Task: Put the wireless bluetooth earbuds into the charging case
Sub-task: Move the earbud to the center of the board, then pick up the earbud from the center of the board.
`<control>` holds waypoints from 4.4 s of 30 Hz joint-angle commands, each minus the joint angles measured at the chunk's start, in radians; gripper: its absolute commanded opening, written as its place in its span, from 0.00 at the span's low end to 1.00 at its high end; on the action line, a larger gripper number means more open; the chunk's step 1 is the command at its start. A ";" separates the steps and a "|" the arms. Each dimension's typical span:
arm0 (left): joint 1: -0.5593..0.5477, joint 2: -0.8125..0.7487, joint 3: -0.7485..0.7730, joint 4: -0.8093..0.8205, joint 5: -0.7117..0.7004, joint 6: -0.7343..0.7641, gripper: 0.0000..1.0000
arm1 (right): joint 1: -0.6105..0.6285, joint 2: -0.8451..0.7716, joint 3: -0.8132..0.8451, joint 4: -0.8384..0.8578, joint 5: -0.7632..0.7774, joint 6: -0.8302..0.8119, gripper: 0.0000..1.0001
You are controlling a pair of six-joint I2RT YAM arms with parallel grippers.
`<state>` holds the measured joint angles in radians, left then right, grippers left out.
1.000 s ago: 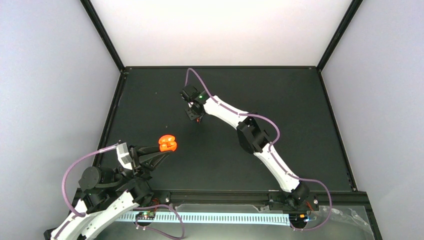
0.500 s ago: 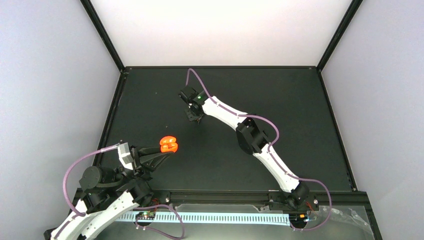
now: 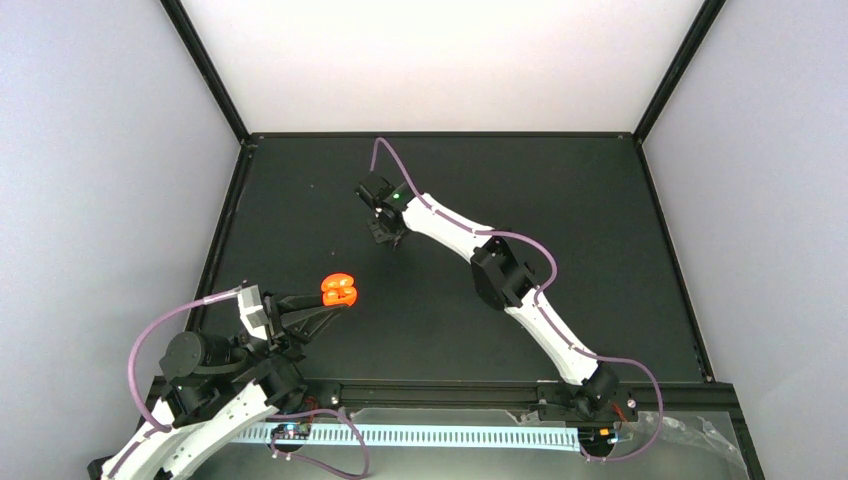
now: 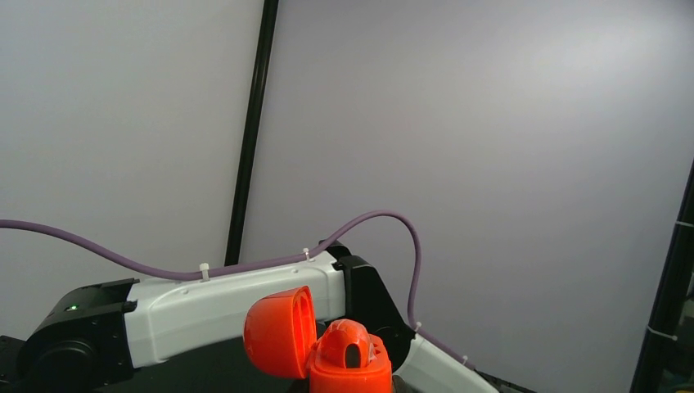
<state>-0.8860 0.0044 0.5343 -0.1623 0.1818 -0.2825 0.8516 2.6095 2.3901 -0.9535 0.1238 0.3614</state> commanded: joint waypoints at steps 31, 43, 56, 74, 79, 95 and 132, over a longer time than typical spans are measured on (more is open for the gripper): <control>-0.005 -0.146 0.021 -0.011 -0.002 -0.012 0.02 | 0.012 -0.066 -0.266 0.004 -0.046 0.065 0.04; -0.005 -0.145 0.015 -0.029 -0.016 -0.011 0.01 | 0.043 -0.390 -0.814 0.217 -0.072 0.058 0.01; -0.006 -0.145 -0.020 0.007 -0.020 -0.008 0.02 | 0.050 -0.418 -0.879 0.230 -0.060 0.054 0.30; -0.005 -0.146 -0.006 -0.011 -0.030 0.007 0.02 | 0.032 -0.388 -0.831 0.221 0.041 0.085 0.36; -0.005 -0.145 -0.010 -0.007 -0.030 0.003 0.02 | 0.032 -0.369 -0.797 0.202 0.039 0.075 0.32; -0.005 -0.146 -0.013 -0.013 -0.025 -0.005 0.02 | 0.060 -0.324 -0.809 0.186 0.033 0.058 0.26; -0.005 -0.146 -0.004 -0.044 -0.036 -0.003 0.01 | 0.078 -0.494 -0.862 0.267 0.081 0.095 0.02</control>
<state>-0.8860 0.0044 0.5137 -0.1883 0.1631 -0.2840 0.9257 2.1414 1.5787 -0.6968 0.1680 0.4438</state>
